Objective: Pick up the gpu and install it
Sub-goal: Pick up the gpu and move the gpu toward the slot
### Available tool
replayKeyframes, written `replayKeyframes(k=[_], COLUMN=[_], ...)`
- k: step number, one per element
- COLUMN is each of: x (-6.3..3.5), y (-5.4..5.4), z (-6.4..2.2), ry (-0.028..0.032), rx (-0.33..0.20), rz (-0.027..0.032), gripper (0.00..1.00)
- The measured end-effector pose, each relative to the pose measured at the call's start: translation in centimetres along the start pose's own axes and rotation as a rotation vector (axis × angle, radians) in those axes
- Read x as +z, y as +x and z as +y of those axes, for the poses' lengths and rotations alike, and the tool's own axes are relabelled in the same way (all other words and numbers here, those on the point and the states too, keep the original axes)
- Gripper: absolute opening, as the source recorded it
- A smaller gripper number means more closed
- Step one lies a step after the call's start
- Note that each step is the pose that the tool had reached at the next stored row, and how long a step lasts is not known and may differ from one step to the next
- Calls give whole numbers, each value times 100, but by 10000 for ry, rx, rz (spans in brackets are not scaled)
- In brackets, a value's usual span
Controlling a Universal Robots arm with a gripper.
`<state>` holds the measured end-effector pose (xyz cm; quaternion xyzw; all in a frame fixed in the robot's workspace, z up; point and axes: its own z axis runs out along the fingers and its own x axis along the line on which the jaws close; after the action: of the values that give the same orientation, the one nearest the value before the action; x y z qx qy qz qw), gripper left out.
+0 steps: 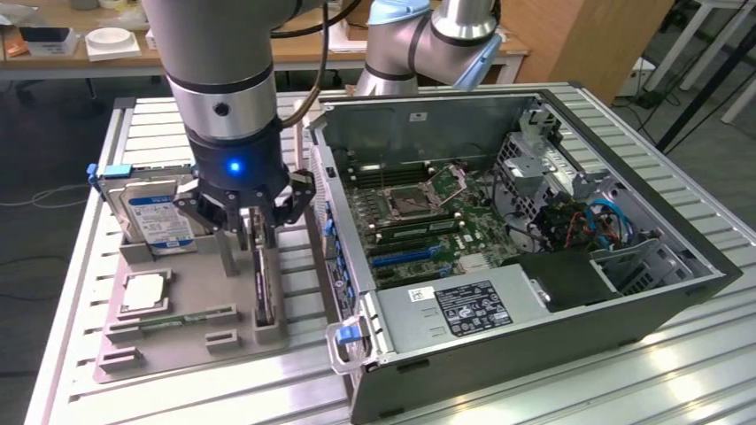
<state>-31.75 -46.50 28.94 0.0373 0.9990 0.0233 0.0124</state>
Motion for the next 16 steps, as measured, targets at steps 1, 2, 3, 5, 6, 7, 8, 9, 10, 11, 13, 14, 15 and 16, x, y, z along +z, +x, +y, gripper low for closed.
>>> replayKeyframes(k=[1,2,3,5,6,7,8,9,10,11,13,14,15,16], x=[5,10,14,23,27,32,36,40,45,49,57,62,67,71], y=[0,0,0,1,1,1,1,1,1,1,1,2,2,2], z=[0,-1,-1,-1,-1,-2,-2,-2,-2,-2,-3,-3,-3,-3], ry=[0,0,0,-1,-1,-1,-1,-1,-1,-1,-1,0,-1,-1], rx=[0,0,0,0,0,0,0,0,0,1,0,0,0,0], rz=[0,0,-1,-1,-1,-1,-1,-1,-1,-1,0,-1,-1,-1], gripper=[38,38,38,38,38,38,38,38,38,38,38,38,38,38])
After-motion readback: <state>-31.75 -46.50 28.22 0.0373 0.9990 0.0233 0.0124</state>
